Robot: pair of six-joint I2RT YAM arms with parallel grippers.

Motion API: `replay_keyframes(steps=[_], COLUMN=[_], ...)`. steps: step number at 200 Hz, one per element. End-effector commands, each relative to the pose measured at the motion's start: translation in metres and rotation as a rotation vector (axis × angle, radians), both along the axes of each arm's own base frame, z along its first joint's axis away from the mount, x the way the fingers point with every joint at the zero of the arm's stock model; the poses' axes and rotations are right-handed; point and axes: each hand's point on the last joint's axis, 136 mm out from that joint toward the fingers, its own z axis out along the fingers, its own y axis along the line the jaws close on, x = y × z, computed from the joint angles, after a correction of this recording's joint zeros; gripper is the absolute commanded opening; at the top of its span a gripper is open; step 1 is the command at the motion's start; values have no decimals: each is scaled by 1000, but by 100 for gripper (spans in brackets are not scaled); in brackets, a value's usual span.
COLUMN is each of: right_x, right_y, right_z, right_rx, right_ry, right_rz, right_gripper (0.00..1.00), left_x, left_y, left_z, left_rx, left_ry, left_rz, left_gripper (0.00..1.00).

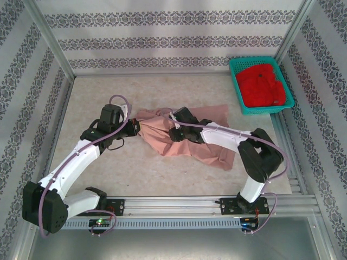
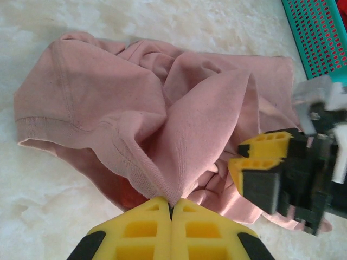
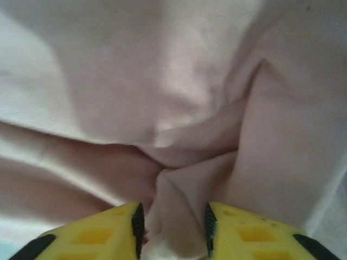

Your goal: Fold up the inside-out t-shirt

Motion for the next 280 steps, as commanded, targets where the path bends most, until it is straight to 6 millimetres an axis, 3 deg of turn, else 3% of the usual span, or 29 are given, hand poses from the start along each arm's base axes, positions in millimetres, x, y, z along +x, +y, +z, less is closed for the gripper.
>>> replay_keyframes(steps=[1,36,60,86,115,125,139,153,168,190,219,248,280], right_x=[11,3,-4,-21,-43,-49,-57,-61,-61,-56,-52,-50,-51], right_y=[-16,-25,-39,-42,-49,-53,-57,-57,-58,-57,-61,-61,-63], right_z=[2,7,25,53,73,71,63,56,52,52,50,54,55], right_rx=[-96,-58,35,209,353,362,368,379,375,371,361,370,372], right_ry=[-46,-21,-28,-30,-50,-49,-30,-7,4,-2,9,12,8], right_rz=[-21,-16,-43,-33,-20,-23,-30,-40,-50,-55,-70,-68,-70], right_gripper=[29,0,0,0,0,0,0,0,0,0,0,0,0], left_x=[-1,-1,0,1,2,1,0,-3,-11,-26,-38,-24,0], left_y=[4,6,8,11,36,48,52,35,6,-55,-118,-144,-150], left_z=[7,6,6,-2,-23,-31,-38,-35,-24,-12,-36,-60,-92], left_rx=[9,18,24,45,152,207,249,245,269,200,252,388,510], left_ry=[-21,-30,-34,-19,16,27,44,32,-45,-173,-189,-207,-180], left_rz=[-3,6,14,30,133,175,172,86,-36,-270,-546,-638,-657], left_gripper=[0,0,0,0,6,12,31,47,54,55,53,56,57])
